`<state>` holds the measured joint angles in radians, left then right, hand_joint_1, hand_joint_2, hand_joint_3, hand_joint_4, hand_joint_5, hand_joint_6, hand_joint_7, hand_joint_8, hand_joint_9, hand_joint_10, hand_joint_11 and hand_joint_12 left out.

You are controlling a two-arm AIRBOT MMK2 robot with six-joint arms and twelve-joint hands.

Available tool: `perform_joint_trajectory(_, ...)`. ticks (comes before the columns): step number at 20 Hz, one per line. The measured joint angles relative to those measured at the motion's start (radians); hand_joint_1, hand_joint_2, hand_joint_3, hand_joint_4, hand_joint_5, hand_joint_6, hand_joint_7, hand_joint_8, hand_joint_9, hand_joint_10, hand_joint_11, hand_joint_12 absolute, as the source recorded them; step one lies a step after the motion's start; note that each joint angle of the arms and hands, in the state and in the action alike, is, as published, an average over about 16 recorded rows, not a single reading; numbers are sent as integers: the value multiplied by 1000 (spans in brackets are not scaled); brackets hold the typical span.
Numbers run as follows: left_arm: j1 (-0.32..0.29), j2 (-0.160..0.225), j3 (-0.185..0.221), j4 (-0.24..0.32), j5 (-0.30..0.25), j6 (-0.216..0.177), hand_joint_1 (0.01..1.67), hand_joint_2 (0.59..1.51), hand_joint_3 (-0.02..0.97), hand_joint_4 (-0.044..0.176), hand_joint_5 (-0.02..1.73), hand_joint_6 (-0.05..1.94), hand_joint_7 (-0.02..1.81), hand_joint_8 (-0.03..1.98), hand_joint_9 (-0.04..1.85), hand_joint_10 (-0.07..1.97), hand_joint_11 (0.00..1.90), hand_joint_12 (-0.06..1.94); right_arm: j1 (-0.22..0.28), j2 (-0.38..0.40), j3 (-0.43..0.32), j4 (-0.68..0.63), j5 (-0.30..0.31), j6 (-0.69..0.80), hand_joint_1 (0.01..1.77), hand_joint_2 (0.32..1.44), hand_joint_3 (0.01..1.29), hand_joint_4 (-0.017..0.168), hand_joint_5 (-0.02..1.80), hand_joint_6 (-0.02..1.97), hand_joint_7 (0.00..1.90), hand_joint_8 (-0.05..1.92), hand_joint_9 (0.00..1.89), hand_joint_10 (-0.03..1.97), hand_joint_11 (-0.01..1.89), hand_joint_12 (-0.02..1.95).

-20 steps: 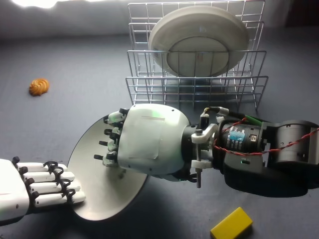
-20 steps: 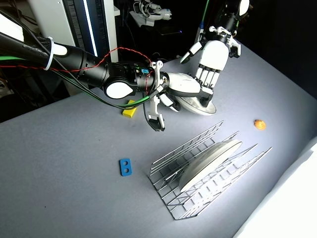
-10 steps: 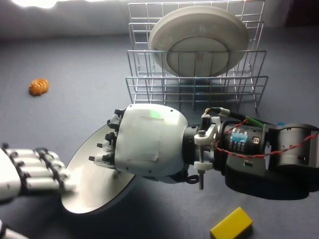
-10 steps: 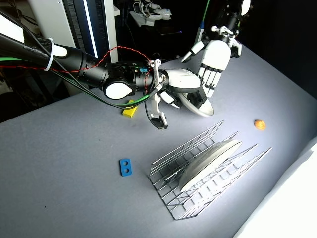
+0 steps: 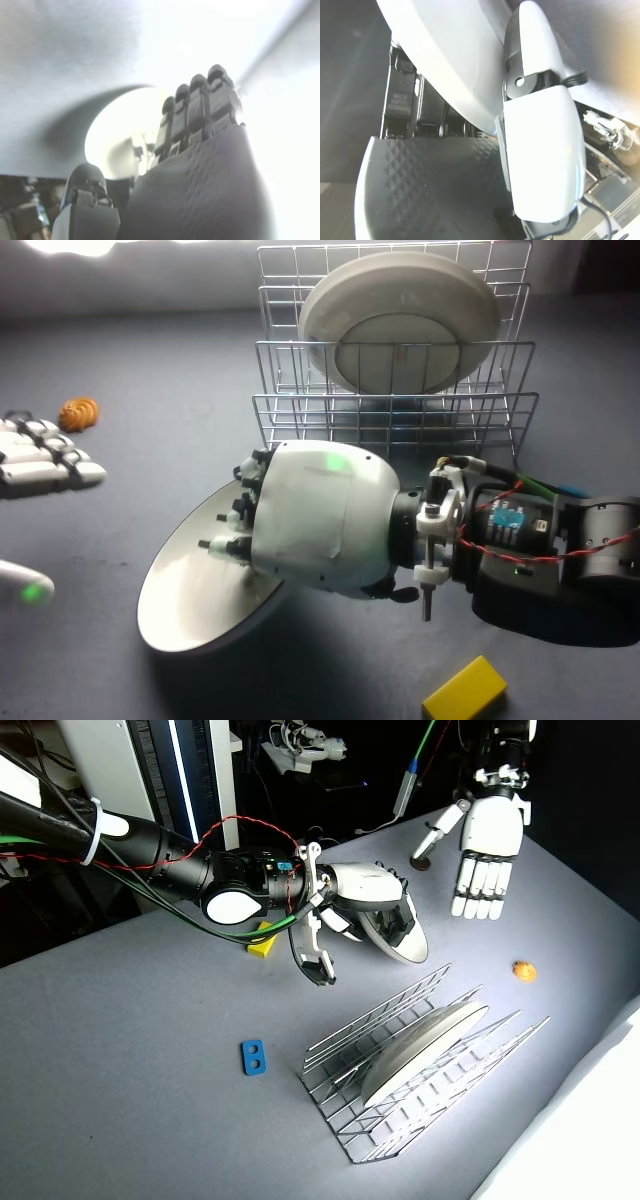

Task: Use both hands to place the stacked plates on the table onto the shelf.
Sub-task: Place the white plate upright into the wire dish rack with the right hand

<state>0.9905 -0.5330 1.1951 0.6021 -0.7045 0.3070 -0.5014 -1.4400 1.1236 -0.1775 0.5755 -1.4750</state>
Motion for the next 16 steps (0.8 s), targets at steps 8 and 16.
perform_joint_trajectory(8, -46, 1, 65, -16, 35, 0, 21, 1120, 14, -1, 67, 13, 74, 15, 46, 3, 19, 1, -3, 11, -6, 43, 54, -44, 1226, 1018, 15, -3, 785, 1065, 994, 901, 1262, 201, 860, 1107)
perform_joint_trajectory(16, -62, 0, 107, -10, 52, 0, 22, 1121, 14, -1, 71, 13, 83, 15, 50, 3, 17, 0, 26, 25, -28, 64, 65, -46, 1221, 1020, 14, -1, 841, 1090, 1035, 924, 1273, 191, 851, 1099)
